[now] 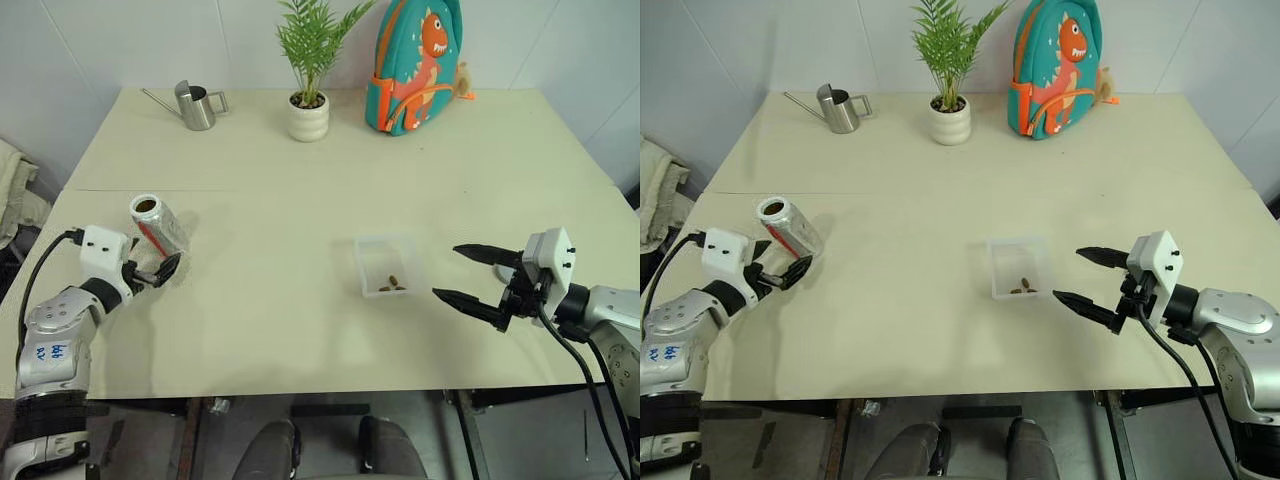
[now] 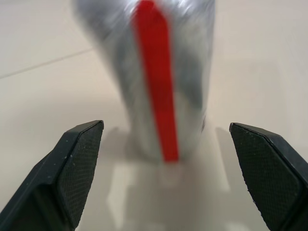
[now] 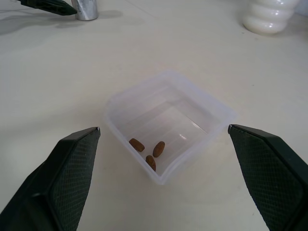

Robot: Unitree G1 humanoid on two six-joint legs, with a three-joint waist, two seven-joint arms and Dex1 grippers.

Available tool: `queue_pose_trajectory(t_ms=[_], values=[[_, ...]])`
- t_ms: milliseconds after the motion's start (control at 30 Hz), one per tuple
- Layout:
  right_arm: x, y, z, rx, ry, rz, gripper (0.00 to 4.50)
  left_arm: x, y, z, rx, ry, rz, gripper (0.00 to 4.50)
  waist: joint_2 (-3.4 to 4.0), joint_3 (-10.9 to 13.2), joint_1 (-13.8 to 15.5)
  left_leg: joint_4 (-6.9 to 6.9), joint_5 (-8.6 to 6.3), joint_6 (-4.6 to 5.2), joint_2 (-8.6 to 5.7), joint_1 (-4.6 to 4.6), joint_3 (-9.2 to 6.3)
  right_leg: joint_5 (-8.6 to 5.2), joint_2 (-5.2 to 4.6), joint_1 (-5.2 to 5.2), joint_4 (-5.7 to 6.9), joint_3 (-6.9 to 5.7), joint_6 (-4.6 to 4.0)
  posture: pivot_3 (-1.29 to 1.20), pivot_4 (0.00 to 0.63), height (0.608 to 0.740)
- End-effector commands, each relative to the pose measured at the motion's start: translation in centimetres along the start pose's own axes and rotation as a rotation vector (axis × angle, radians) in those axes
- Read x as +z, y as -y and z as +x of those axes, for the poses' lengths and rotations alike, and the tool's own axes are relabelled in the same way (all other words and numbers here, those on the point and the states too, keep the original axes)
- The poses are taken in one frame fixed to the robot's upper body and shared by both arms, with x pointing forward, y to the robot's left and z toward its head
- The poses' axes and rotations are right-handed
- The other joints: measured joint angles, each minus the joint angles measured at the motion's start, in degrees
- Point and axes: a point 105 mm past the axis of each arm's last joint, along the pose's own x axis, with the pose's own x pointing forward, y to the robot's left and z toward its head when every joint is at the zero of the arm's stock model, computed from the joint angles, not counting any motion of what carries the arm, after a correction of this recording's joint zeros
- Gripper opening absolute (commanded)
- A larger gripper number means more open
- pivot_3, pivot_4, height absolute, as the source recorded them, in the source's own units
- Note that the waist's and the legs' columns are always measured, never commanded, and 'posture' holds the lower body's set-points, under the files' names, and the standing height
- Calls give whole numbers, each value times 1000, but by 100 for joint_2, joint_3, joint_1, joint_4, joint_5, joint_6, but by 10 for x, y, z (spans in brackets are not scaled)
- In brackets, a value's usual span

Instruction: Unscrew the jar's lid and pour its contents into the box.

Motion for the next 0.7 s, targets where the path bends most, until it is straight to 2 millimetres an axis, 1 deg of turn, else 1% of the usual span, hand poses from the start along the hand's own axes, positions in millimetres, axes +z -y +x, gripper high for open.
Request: queue_pose_trajectory(t_ms=[33, 67, 100, 200, 267, 367, 433, 533, 633, 700], values=[[3, 4, -5, 8, 4, -34, 4500, 3, 1, -21, -66, -27, 114, 4466, 1, 0, -25, -6, 0, 0, 0, 2, 1, 0, 0, -1, -3, 1, -1, 0, 150, 740], [2, 4, -6, 14, -1, -39, 4500, 2, 4, -29, -115, -39, 153, 4466, 2, -1, -32, -15, 0, 0, 1, 2, 4, -1, -1, -4, -3, 2, -2, 0, 150, 740], [2, 5, -7, 23, -10, -50, 4500, 6, 9, -34, -160, -23, 178, 4466, 2, -1, -38, -23, 1, -1, 1, 4, 5, -1, -2, -3, -2, 2, -3, 0, 150, 740], [0, 13, -13, 24, -40, -93, 4500, 32, 30, -45, -321, 98, 237, 4466, 15, -4, -28, -53, 5, -3, 1, 7, 9, -2, -9, -8, -27, 0, -8, 0, 150, 740], [3, 19, -12, 27, -43, -136, 4500, 54, 55, -53, -489, 220, 296, 4466, 16, -4, 4, -55, 6, -6, 4, 7, 3, -3, -10, -5, -36, -11, -11, 0, 150, 740], [10, 19, -6, 66, -37, -160, 4500, 64, 78, -62, -670, 257, 325, 4466, 19, -5, -15, -56, 7, -8, 4, 6, 3, -1, -12, -2, -42, -12, -13, 0, 150, 740], [15, 17, -3, 95, -29, -136, 4500, 67, 83, -64, -719, 262, 340, 4466, 24, -7, -25, -61, 7, -8, 7, 7, 4, 0, -10, -3, -47, -12, -15, 0, 150, 740], [21, 15, 3, 101, -10, -134, 4500, 68, 82, -62, -726, 263, 330, 4466, 30, -5, -66, -67, 7, -8, 9, 6, 5, 0, -3, -6, -49, -11, -15, 0, 150, 740], [22, 13, 2, 93, -6, -117, 4500, 68, 84, -59, -714, 259, 345, 4466, 30, -5, -69, -68, 7, -8, 9, 6, 5, 0, -1, -6, -50, -12, -15, 0, 150, 740], [22, 14, 0, 80, -14, -113, 4500, 72, 83, -57, -698, 275, 336, 4466, 30, -4, -68, -68, 7, -7, 8, 5, 5, 0, -1, -5, -54, -12, -15, 0, 150, 740]])
